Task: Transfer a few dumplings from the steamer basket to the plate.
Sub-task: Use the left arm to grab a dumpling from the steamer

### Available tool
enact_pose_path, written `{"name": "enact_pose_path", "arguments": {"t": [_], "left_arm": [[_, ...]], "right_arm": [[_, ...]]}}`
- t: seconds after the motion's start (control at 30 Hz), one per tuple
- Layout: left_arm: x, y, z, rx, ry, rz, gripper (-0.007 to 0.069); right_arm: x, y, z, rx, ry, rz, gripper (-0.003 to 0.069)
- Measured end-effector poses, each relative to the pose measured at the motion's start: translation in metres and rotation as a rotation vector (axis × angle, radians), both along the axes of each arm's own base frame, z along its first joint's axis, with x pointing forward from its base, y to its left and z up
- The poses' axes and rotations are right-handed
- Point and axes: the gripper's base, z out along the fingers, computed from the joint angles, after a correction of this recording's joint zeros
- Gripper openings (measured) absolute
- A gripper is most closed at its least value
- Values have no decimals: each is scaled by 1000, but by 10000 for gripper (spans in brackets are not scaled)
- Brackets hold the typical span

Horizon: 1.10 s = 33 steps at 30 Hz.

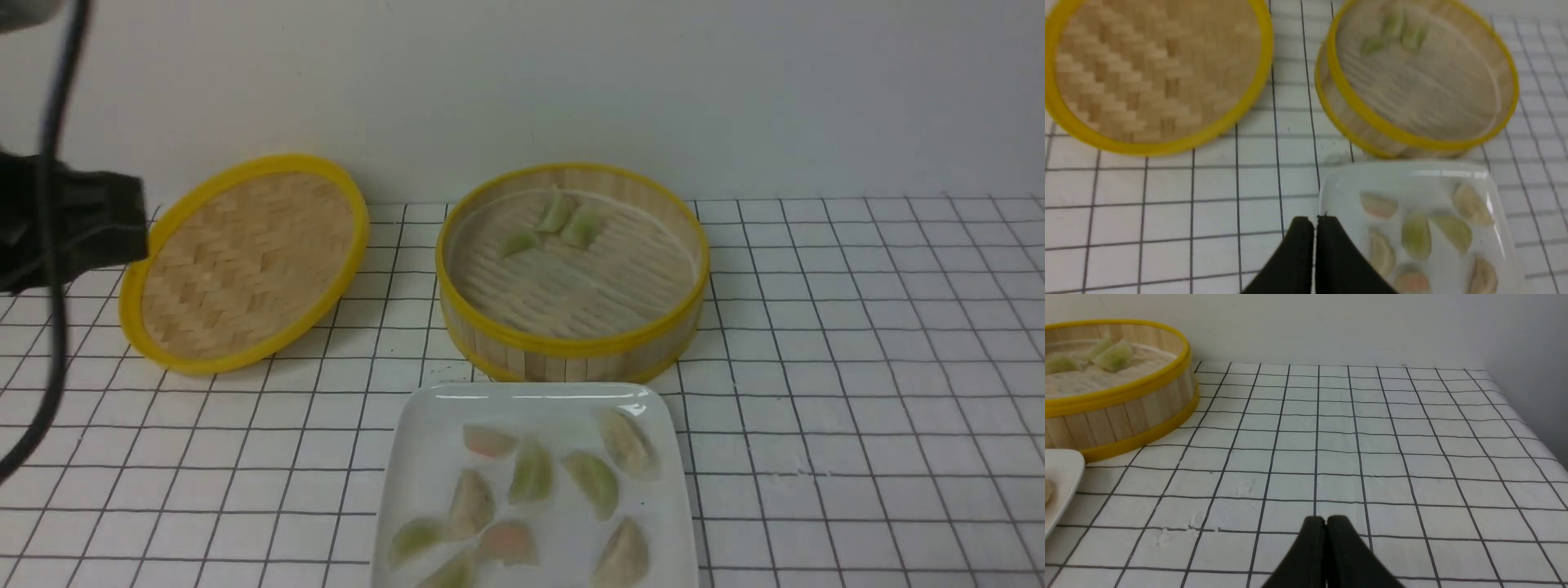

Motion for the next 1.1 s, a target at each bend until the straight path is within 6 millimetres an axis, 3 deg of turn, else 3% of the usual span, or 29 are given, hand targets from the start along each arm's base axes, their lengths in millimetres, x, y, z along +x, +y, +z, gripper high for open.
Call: {"name": "enact_pose_path", "arguments": {"t": [0.1,0.13,0.17,0.23,0.43,0.7,0.93,1.07,1.1], "left_arm": [[63,-10,-20,36,175,-132,-6],[80,-15,-25,44,220,-165,-6],[84,-17,-23,46,215,-173,-6],[120,-34,-40,66,306,-240,-6],[198,-91,-60,185,245,-353,-6],[251,-147,-99,297,148,-420,-6],[281,-161,-132,357,65,-471,13],[288,-164,-156,371,77,-499,88],[291,-165,-166,371,84,-506,140]], "right_arm": [[0,0,0,1,0,0,-13],[0,0,0,1,0,0,-13],[0,0,0,1,0,0,-13],[0,0,0,1,0,0,-13],[0,0,0,1,0,0,-13],[0,0,0,1,0,0,-13],[0,0,0,1,0,0,-13],[0,0,0,1,0,0,-13],[0,0,0,1,0,0,-13]]}}
